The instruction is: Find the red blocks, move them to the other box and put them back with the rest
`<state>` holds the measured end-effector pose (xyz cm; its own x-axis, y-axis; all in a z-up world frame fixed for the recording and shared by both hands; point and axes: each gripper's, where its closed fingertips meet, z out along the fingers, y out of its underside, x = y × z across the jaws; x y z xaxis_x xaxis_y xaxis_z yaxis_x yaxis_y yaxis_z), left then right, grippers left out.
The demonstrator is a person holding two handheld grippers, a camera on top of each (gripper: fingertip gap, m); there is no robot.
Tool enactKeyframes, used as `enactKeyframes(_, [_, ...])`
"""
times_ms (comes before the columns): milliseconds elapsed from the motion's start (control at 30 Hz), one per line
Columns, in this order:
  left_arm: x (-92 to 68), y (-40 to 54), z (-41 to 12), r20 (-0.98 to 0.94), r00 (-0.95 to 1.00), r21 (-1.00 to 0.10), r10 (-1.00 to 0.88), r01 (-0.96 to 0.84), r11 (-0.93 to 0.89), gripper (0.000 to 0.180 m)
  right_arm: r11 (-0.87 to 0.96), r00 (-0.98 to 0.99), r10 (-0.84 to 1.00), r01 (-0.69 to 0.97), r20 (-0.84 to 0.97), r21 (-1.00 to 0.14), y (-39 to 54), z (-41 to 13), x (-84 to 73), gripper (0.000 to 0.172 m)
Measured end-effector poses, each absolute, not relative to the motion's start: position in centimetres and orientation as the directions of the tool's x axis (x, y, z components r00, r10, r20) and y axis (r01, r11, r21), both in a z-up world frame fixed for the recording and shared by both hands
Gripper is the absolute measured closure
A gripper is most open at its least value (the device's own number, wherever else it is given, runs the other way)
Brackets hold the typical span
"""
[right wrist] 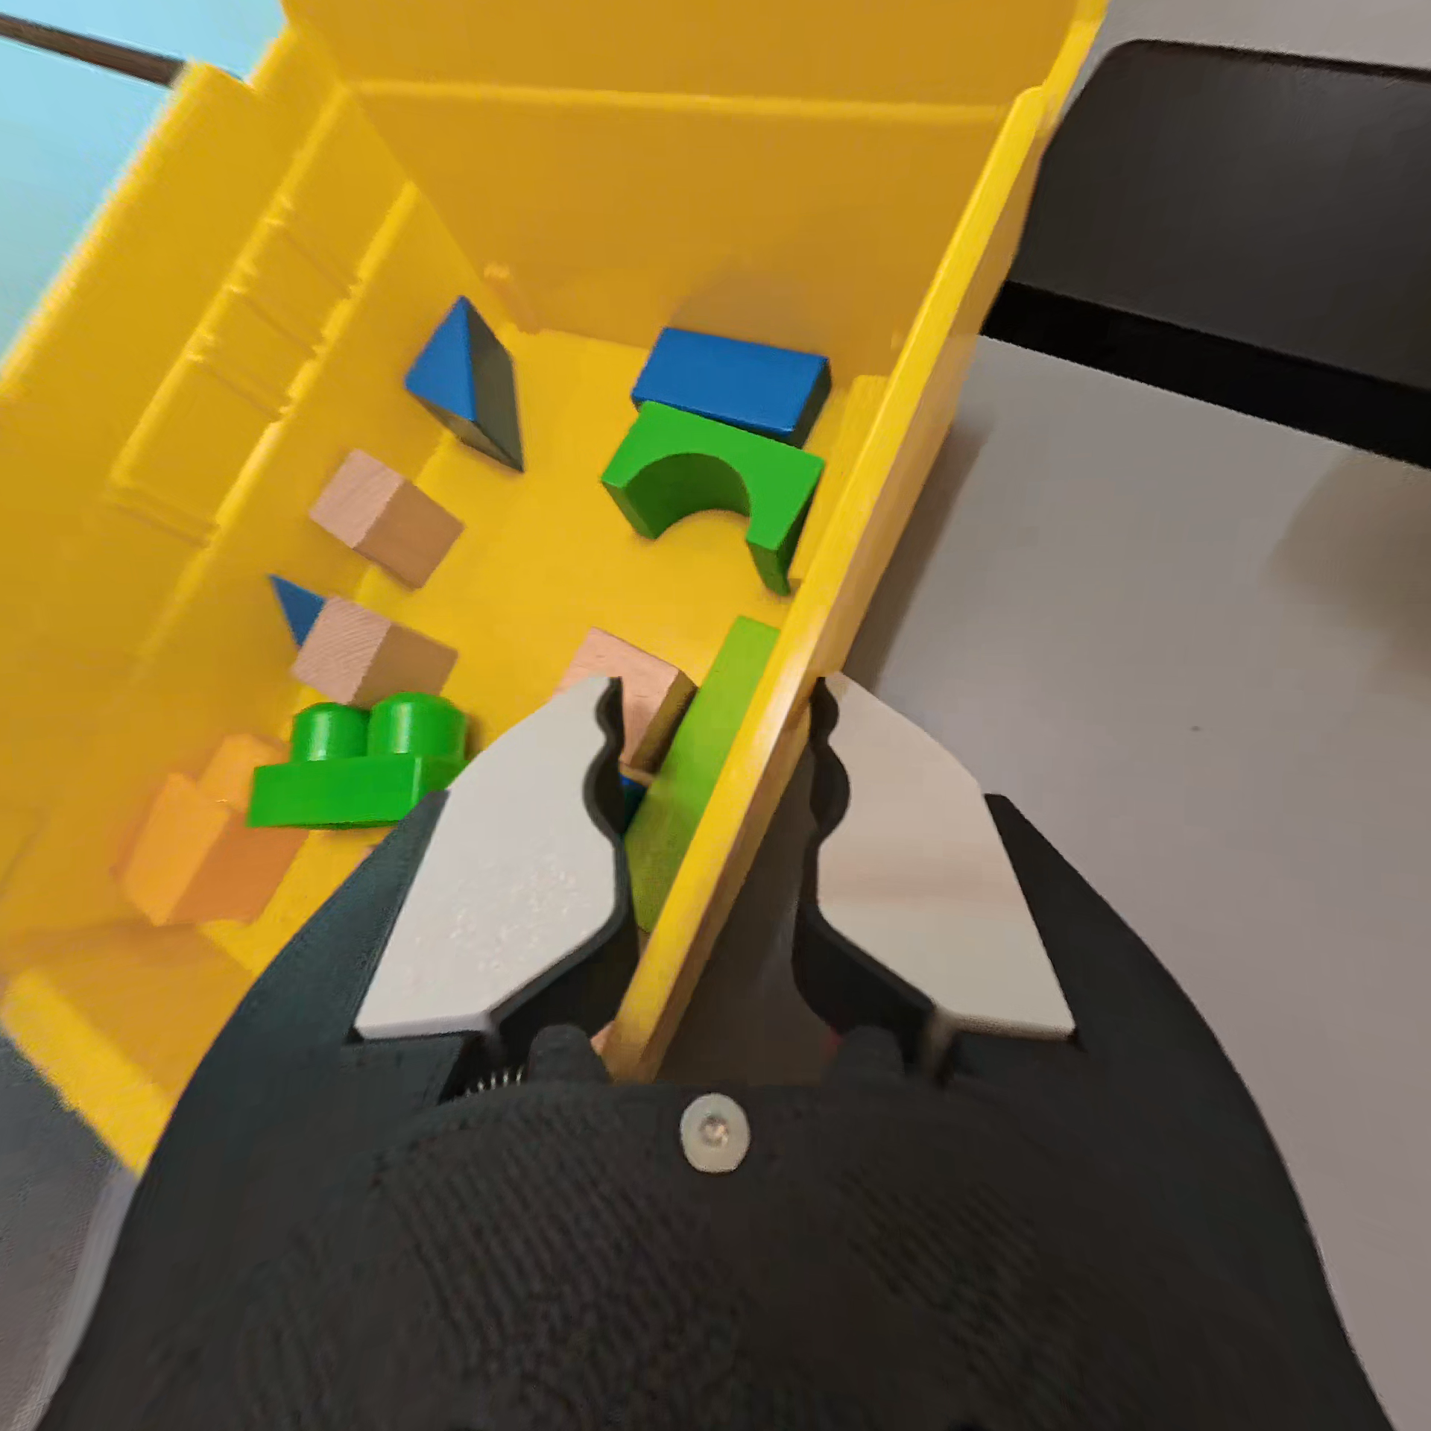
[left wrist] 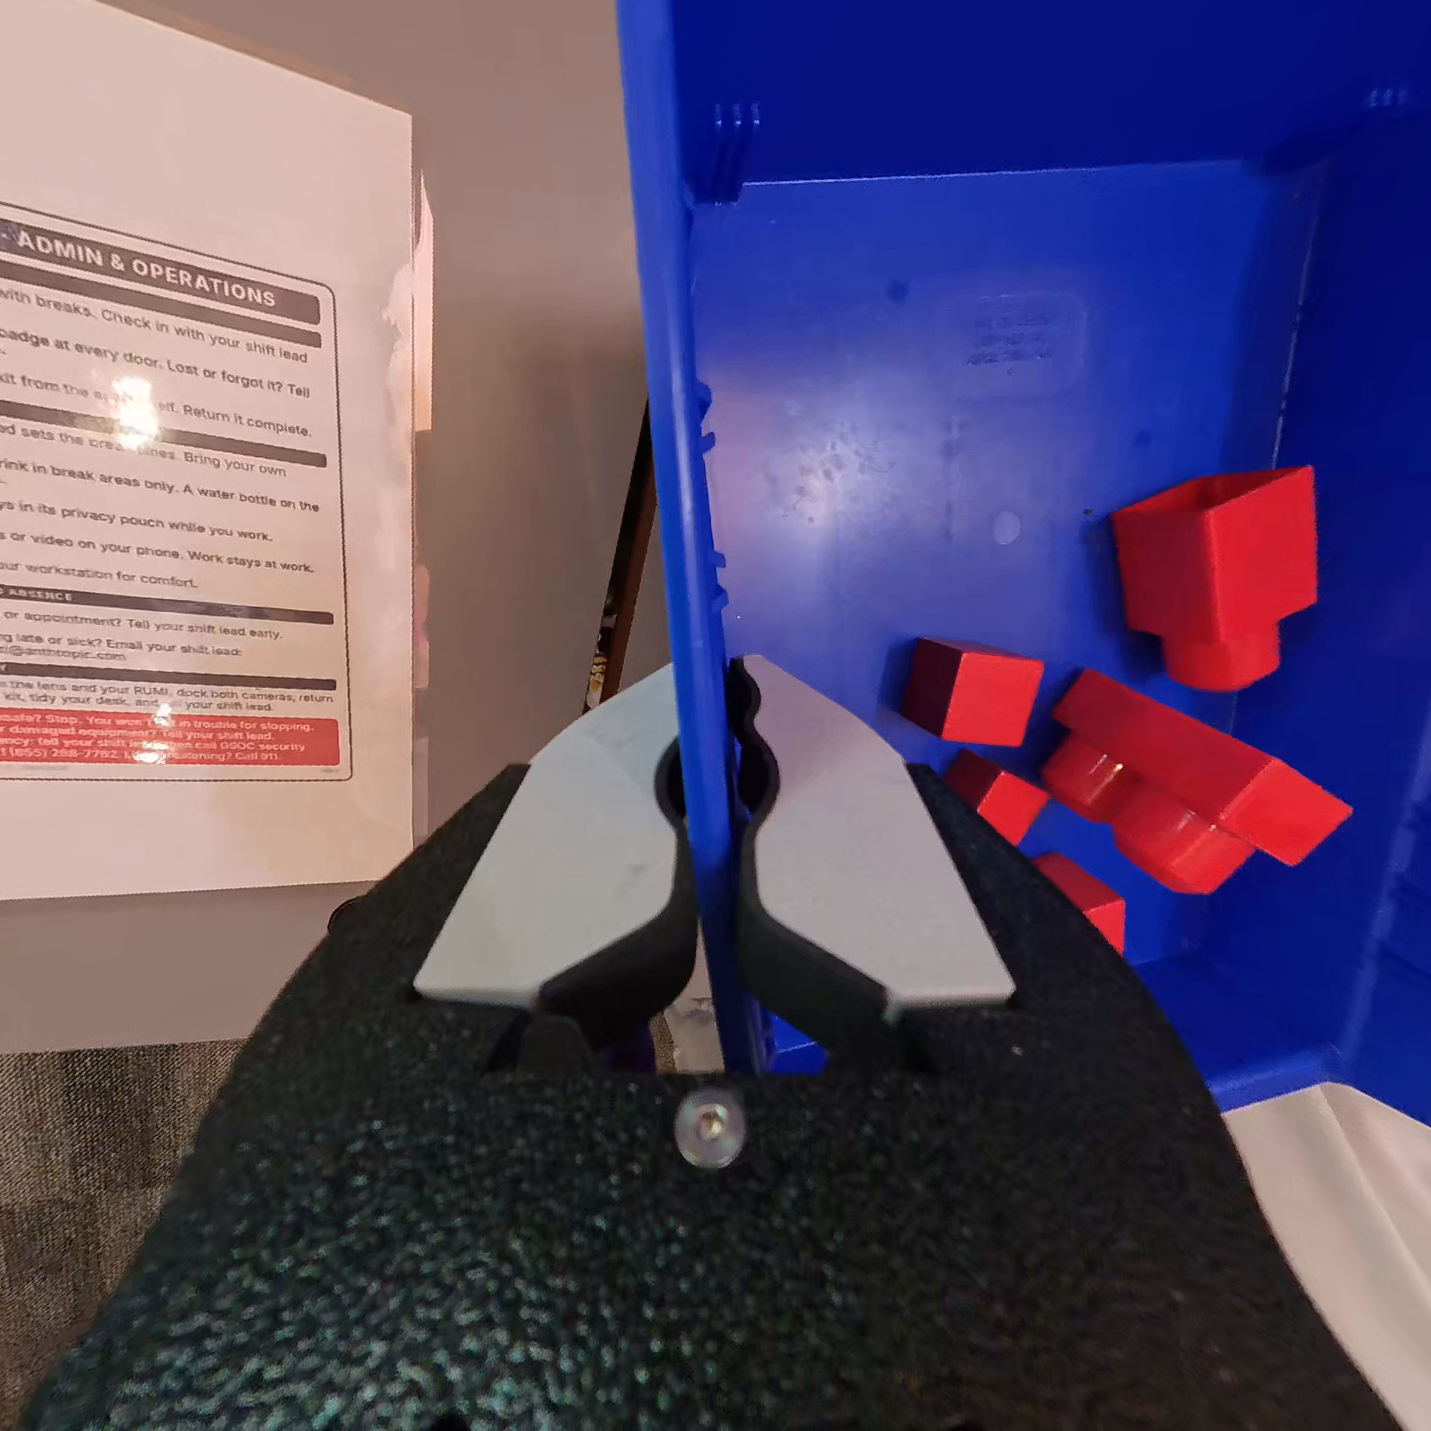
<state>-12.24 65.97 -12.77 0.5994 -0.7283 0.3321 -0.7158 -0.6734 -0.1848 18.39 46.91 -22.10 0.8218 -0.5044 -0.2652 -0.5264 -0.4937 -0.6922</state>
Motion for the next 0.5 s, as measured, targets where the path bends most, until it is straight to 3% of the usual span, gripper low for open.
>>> enactKeyframes(133, [-12.5,65.9,-13.0,0.341,0.600,-0.190,-0.724,-0.710,-0.678,0.175,-0.510,0.818,-0.518,-0.531,-0.251,-0.677,45.5,-22.1,18.3,0.132])
enactKeyframes(267, [-12.0,66.1,-12.4,0.347,0.588,-0.220,-0.731,-0.706,-0.673,0.176,-0.562,0.883,-0.420,-0.434,-0.210,-0.704,41.4,-20.3,17.3,0.131])
enactKeyframes(500, [-8.6,64.6,-13.4,0.345,0.518,-0.234,-0.783,-0.760,-0.606,0.175,-0.586,0.943,-0.309,-0.290,-0.122,-0.756,25.3,-16.9,18.0,0.130])
